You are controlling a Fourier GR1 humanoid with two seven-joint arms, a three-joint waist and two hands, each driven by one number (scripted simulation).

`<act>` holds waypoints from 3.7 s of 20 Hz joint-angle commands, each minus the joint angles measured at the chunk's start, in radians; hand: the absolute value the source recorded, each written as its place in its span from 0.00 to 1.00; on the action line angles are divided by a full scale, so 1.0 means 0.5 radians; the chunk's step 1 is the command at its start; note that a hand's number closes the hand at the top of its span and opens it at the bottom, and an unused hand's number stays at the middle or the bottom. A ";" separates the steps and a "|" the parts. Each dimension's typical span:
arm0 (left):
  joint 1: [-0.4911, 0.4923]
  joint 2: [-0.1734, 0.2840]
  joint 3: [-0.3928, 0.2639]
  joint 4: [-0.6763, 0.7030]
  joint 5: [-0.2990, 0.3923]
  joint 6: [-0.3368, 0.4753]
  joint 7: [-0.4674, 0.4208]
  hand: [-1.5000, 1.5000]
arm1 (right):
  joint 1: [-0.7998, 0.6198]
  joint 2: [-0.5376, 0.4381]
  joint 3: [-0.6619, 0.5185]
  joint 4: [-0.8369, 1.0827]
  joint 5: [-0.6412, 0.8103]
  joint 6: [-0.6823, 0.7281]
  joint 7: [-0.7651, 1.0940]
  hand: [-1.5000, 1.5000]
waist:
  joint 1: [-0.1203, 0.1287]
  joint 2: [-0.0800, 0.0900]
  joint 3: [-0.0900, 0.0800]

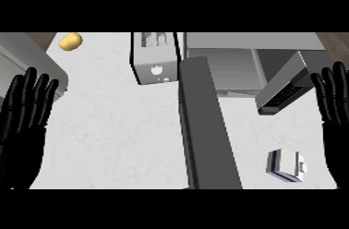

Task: Pick up the milk, place it into the microwave and close the microwave

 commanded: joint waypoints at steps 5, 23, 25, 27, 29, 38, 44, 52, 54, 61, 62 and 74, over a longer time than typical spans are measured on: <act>-0.062 -0.052 0.115 0.128 -0.056 0.106 -0.075 0.00 | 0.462 0.086 0.055 -0.284 0.027 0.038 -0.183 0.00 | -0.025 0.033 0.037; 0.681 -0.114 0.220 -0.362 0.242 -0.075 -0.019 0.00 | 1.072 0.124 0.071 -0.708 0.128 0.089 0.034 0.00 | -0.009 0.031 0.037; 0.795 -0.132 0.231 -0.443 0.270 -0.091 0.007 0.00 | 1.295 0.234 0.209 -0.590 0.202 0.084 -0.202 0.00 | -0.012 0.027 0.037; 1.031 -0.144 0.254 -0.509 0.374 -0.246 -0.145 0.00 | 1.037 0.201 0.122 -0.486 0.245 0.034 -0.071 0.00 | 0.015 0.029 0.036; 0.823 -0.107 0.315 -0.506 0.379 -0.160 0.049 0.00 | 1.060 0.178 0.058 -0.325 0.190 0.101 -0.218 0.00 | -0.003 0.032 0.037; 0.975 -0.134 0.487 -0.477 0.533 -0.348 -0.095 0.00 | 1.026 0.209 -0.121 0.081 0.074 0.128 -0.504 0.00 | 0.000 0.032 0.037; 0.964 -0.144 0.467 -0.537 0.516 -0.349 0.003 0.00 | 0.955 0.163 -0.354 0.441 -0.029 0.151 -0.709 0.00 | -0.006 0.033 0.037; 1.080 -0.189 0.532 -0.651 0.596 -0.440 0.004 0.00 | 0.836 0.073 -0.564 1.043 -0.040 0.189 -1.042 0.00 | 0.003 0.032 0.038; 1.016 -0.203 0.422 -0.513 0.464 -0.411 -0.094 0.00 | 0.745 0.058 -0.578 1.177 0.006 0.176 -1.118 0.00 | -0.001 0.034 0.038; 1.091 -0.203 0.636 -0.413 0.587 -0.558 -0.195 0.00 | 0.594 0.056 -0.582 1.651 0.050 0.208 -1.389 0.00 | 0.004 0.034 0.037; 0.981 -0.160 0.664 -0.393 0.645 -0.539 -0.142 0.00 | 0.534 0.077 -0.581 1.825 0.095 0.171 -1.559 0.00 | 0.002 0.035 0.038; 1.099 -0.197 0.709 -0.480 0.687 -0.629 -0.135 0.00 | 0.138 -0.128 -0.739 2.454 0.078 0.094 -1.785 0.00 | 0.007 0.034 0.037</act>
